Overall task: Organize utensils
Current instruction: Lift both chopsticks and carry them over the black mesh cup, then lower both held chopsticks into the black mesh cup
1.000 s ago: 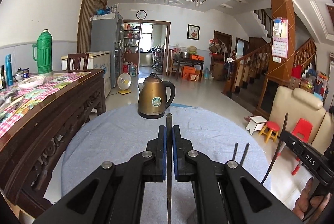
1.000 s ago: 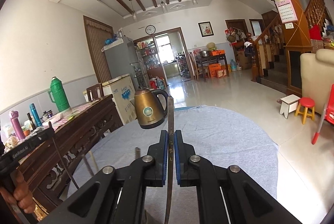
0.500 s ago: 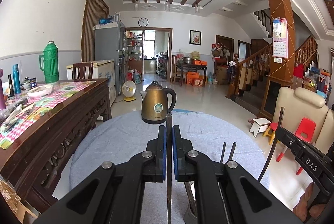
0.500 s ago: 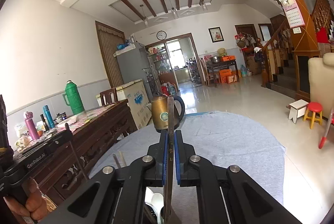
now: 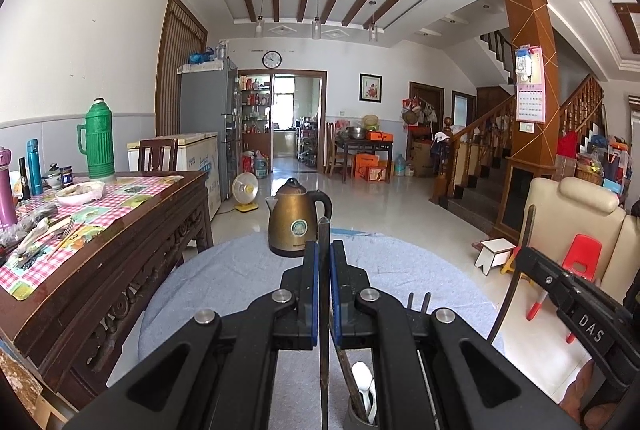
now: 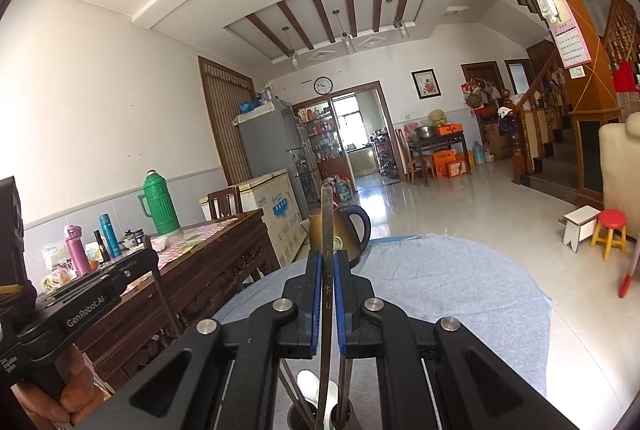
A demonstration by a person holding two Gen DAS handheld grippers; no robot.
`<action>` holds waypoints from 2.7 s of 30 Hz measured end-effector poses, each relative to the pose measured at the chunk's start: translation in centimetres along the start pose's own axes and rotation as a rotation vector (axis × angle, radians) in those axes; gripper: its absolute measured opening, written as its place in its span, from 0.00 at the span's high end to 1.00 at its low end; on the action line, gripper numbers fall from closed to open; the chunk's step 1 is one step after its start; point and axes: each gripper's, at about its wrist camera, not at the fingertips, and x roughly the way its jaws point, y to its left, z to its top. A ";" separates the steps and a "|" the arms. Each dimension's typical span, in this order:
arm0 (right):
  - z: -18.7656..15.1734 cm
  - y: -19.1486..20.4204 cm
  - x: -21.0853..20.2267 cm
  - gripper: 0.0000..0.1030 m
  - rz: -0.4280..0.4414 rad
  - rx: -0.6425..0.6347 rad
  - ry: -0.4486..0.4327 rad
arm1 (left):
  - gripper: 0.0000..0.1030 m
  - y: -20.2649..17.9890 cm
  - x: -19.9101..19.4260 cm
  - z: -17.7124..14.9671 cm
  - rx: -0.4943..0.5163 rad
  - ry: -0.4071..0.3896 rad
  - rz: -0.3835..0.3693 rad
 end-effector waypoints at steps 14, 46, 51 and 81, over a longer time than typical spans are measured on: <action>0.0 -0.3 -0.7 0.93 0.017 0.032 -0.018 | 0.95 -0.4 -0.3 0.0 0.000 -0.010 -0.003; -0.6 -1.1 -1.3 0.93 0.048 0.070 -0.021 | 0.95 -1.7 0.1 -1.0 -0.063 0.015 -0.020; -0.5 -1.1 -1.4 0.93 0.038 0.064 -0.043 | 0.95 -1.7 0.0 -0.7 -0.077 0.006 -0.030; -3.1 -1.8 4.0 0.93 -0.051 0.081 -0.106 | 0.95 -2.6 4.3 -2.3 -0.118 -0.029 -0.006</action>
